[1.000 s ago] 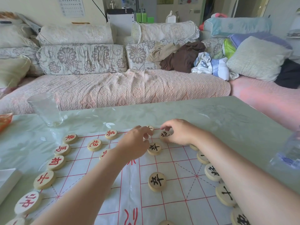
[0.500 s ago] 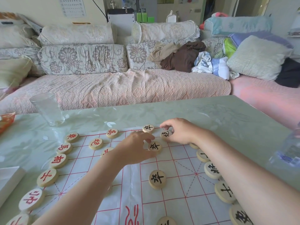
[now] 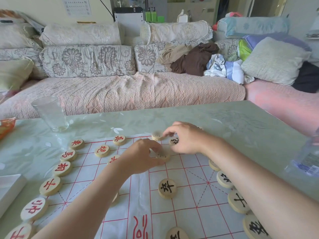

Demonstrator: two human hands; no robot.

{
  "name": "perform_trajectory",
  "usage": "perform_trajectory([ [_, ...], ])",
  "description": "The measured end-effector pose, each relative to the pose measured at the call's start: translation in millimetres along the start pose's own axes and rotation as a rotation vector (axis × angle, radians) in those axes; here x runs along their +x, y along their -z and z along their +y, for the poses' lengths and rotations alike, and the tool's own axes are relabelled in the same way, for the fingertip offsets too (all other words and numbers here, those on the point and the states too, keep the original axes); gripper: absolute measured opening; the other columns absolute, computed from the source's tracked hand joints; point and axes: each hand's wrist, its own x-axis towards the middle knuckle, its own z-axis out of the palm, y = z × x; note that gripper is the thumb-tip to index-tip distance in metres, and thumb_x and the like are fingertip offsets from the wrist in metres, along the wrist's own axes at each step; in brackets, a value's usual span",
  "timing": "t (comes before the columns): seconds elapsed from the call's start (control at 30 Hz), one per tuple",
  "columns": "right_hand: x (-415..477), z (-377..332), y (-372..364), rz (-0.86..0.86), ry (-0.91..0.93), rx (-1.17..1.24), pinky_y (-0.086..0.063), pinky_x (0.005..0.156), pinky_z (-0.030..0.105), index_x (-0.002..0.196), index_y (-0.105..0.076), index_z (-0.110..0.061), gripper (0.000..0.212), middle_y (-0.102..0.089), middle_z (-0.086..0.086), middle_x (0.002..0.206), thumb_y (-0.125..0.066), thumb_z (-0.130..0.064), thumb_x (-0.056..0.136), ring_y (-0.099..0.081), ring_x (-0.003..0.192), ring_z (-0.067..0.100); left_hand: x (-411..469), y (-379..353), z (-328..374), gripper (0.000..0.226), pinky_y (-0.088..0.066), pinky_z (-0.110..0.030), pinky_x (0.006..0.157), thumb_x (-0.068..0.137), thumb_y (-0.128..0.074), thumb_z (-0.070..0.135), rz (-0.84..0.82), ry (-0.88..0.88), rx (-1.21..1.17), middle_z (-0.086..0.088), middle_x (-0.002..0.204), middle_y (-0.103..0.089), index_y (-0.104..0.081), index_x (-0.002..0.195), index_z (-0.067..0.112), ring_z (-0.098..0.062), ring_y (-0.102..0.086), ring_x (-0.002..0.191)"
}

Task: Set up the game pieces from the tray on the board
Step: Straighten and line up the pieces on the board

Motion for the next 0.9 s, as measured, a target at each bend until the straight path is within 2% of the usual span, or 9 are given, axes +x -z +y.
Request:
perform_trajectory([
  [0.1,-4.0,-15.0,1.3,-0.142,0.015,0.017,-0.042,0.064,0.018,0.116,-0.067,-0.038,0.041,-0.063,-0.015,0.1,-0.075,-0.034,0.076,-0.058,0.084,0.006,-3.8,1.8,0.1,0.044,-0.041,-0.012,0.072,0.069,-0.08,0.047,0.003,-0.008,0.008,0.019,0.095,-0.06,-0.065,0.109,0.034,-0.007,-0.055,0.086],
  [0.2,-5.9,-20.5,-2.2,-0.207,-0.011,-0.031,-0.053,0.076,0.029,0.117,-0.068,-0.034,0.047,-0.067,-0.013,0.097,-0.078,-0.049,0.074,-0.062,0.086,0.01,-4.5,1.7,1.4,0.05,-0.039,-0.012,0.07,0.068,-0.082,0.043,0.011,-0.002,0.027,0.019,0.097,-0.06,-0.063,0.113,0.032,-0.006,-0.053,0.085],
  [0.3,-7.4,-19.6,-3.4,-0.213,-0.032,-0.011,-0.057,0.08,0.034,0.107,-0.073,-0.034,0.038,-0.069,-0.01,0.092,-0.077,-0.051,0.073,-0.065,0.087,0.013,-4.1,1.2,1.3,0.046,-0.04,-0.013,0.07,0.069,-0.083,0.039,0.004,0.014,-0.001,0.019,0.097,-0.061,-0.064,0.11,0.032,-0.002,-0.052,0.081],
  [0.43,-7.7,-15.6,-5.2,-0.214,-0.045,0.018,-0.056,0.076,0.033,0.101,-0.075,-0.037,0.031,-0.07,-0.009,0.091,-0.077,-0.048,0.072,-0.065,0.086,0.014,-3.5,-0.1,-0.7,0.044,-0.039,-0.012,0.069,0.068,-0.083,0.037,0.0,0.014,-0.019,0.02,0.096,-0.061,-0.066,0.108,0.032,0.003,-0.049,0.078],
  [0.57,-7.1,-13.9,-6.1,-0.214,-0.058,0.032,-0.048,0.061,0.025,0.103,-0.072,-0.036,0.033,-0.069,-0.009,0.09,-0.078,-0.045,0.072,-0.064,0.078,0.012,-4.8,0.0,-0.2,0.051,-0.043,-0.018,0.075,0.068,-0.082,0.04,-0.006,0.011,0.006,0.018,0.101,-0.059,-0.062,0.115,0.034,-0.007,-0.053,0.087],
  [0.63,-8.7,-15.4,-4.2,-0.208,-0.061,0.021,-0.045,0.058,0.023,0.11,-0.067,-0.037,0.041,-0.067,-0.011,0.092,-0.08,-0.047,0.072,-0.061,0.077,0.009,-9.5,2.9,0.3,0.057,-0.043,-0.021,0.079,0.07,-0.08,0.042,0.005,0.015,0.01,0.015,0.106,-0.056,-0.057,0.121,0.034,-0.008,-0.053,0.091],
  [0.73,-17.4,-21.8,6.1,-0.174,-0.064,0.016,-0.046,0.069,0.023,0.121,-0.064,-0.034,0.052,-0.063,-0.014,0.094,-0.08,-0.048,0.073,-0.06,0.085,0.005,-21.8,10.3,3.9,0.052,-0.04,-0.02,0.079,0.077,-0.075,0.041,0.047,-0.012,0.019,0.014,0.107,-0.056,-0.056,0.124,0.032,-0.008,-0.051,0.092],
  [0.83,-32.1,-33.2,18.8,-0.121,-0.083,0.05,-0.049,0.079,0.024,0.12,-0.065,-0.031,0.041,-0.062,-0.016,0.094,-0.075,-0.039,0.081,-0.06,0.091,0.007,-38.8,17.9,13.3,0.04,-0.039,-0.015,0.073,0.081,-0.071,0.039,0.077,-0.034,0.024,0.014,0.102,-0.057,-0.058,0.119,0.032,-0.007,-0.053,0.088],
  [0.9,-45.3,-42.6,22.7,-0.114,-0.088,0.042,-0.047,0.079,0.023,0.117,-0.066,-0.031,0.035,-0.063,-0.015,0.097,-0.073,-0.036,0.083,-0.06,0.093,0.009,-51.5,21.0,21.1,0.033,-0.038,-0.011,0.068,0.083,-0.068,0.037,0.046,-0.036,0.035,0.015,0.1,-0.058,-0.059,0.115,0.034,-0.006,-0.054,0.086],
])
